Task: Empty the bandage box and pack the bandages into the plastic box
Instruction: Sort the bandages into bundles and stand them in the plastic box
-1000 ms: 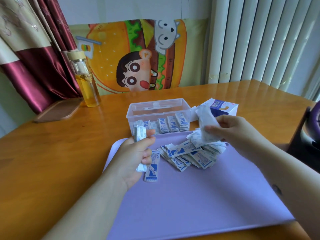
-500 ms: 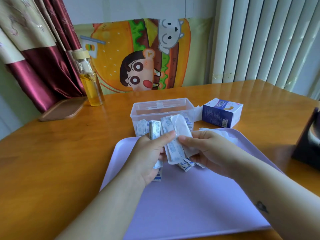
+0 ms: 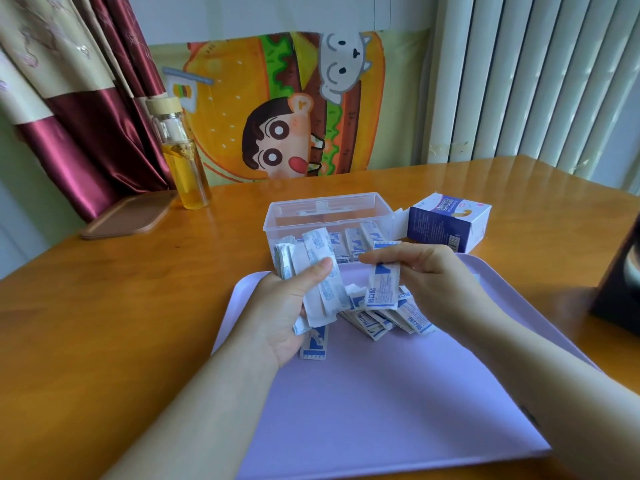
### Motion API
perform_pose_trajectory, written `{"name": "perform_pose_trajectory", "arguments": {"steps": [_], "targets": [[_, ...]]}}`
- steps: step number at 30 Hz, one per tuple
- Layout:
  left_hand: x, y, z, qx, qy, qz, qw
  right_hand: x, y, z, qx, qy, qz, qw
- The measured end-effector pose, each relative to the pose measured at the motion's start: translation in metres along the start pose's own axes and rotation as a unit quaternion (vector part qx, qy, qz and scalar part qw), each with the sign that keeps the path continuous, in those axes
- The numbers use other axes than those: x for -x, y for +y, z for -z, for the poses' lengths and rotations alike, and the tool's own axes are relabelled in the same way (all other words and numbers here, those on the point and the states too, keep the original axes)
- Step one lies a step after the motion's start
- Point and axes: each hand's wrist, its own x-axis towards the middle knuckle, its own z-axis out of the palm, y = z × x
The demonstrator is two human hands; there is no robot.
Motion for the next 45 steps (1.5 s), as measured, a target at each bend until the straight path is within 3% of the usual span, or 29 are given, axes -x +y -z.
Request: {"name": "perform_pose_trajectory", "arguments": {"steps": [2, 5, 8, 11, 14, 18, 22, 25, 28, 30, 32, 34, 37, 40, 43, 45], "targets": [[0.0, -0.001, 0.001, -0.028, -0.006, -0.039, 0.999, 0.002, -0.003, 0.001, -0.014, -0.013, 0.002, 1.0], [0.002, 0.001, 0.004, -0.184, -0.002, -0.151, 0.971, 0.005, -0.009, 0.004, -0.131, -0.05, -0.031, 0.99], [0.003, 0.004, 0.013, -0.326, -0.01, -0.259, 0.909, 0.003, -0.013, 0.007, -0.245, -0.089, -0.126, 0.957], [0.007, 0.003, 0.019, -0.418, -0.042, -0.355, 0.835, 0.002, -0.016, 0.001, -0.271, -0.159, -0.232, 0.921], [0.008, 0.003, 0.022, -0.484, -0.061, -0.427, 0.761, 0.003, -0.017, -0.011, -0.324, -0.211, -0.261, 0.885], [0.006, 0.001, 0.023, -0.51, -0.078, -0.45, 0.729, 0.003, -0.021, -0.018, -0.352, -0.247, -0.253, 0.867], [0.007, 0.003, 0.027, -0.477, -0.087, -0.426, 0.764, 0.003, -0.018, -0.018, -0.312, -0.25, -0.212, 0.892], [0.011, 0.007, 0.03, -0.399, -0.076, -0.338, 0.849, 0.001, -0.015, -0.015, -0.313, -0.2, -0.223, 0.901], [0.003, 0.009, 0.038, -0.328, 0.011, -0.234, 0.915, 0.002, -0.016, -0.013, -0.329, -0.14, -0.246, 0.901], [-0.002, 0.008, 0.046, -0.343, 0.032, -0.143, 0.928, 0.003, -0.015, -0.014, -0.315, -0.126, -0.236, 0.91], [-0.007, 0.004, 0.055, -0.385, 0.023, -0.088, 0.918, 0.003, -0.014, -0.017, -0.267, -0.124, -0.216, 0.931], [-0.008, 0.001, 0.058, -0.398, 0.019, -0.076, 0.914, 0.002, -0.012, -0.02, -0.214, -0.125, -0.194, 0.949], [-0.011, 0.003, 0.061, -0.411, 0.098, -0.115, 0.899, -0.001, -0.015, -0.024, -0.171, -0.097, -0.163, 0.967], [-0.009, 0.009, 0.055, -0.33, 0.142, -0.133, 0.924, -0.003, -0.023, -0.031, -0.055, -0.046, -0.085, 0.994], [0.004, 0.011, 0.035, -0.157, 0.078, -0.044, 0.984, -0.003, -0.032, -0.047, 0.062, -0.026, -0.008, 0.998], [0.008, 0.009, 0.026, -0.088, 0.026, -0.004, 0.996, -0.001, -0.033, -0.06, 0.12, -0.024, 0.035, 0.992]]}}
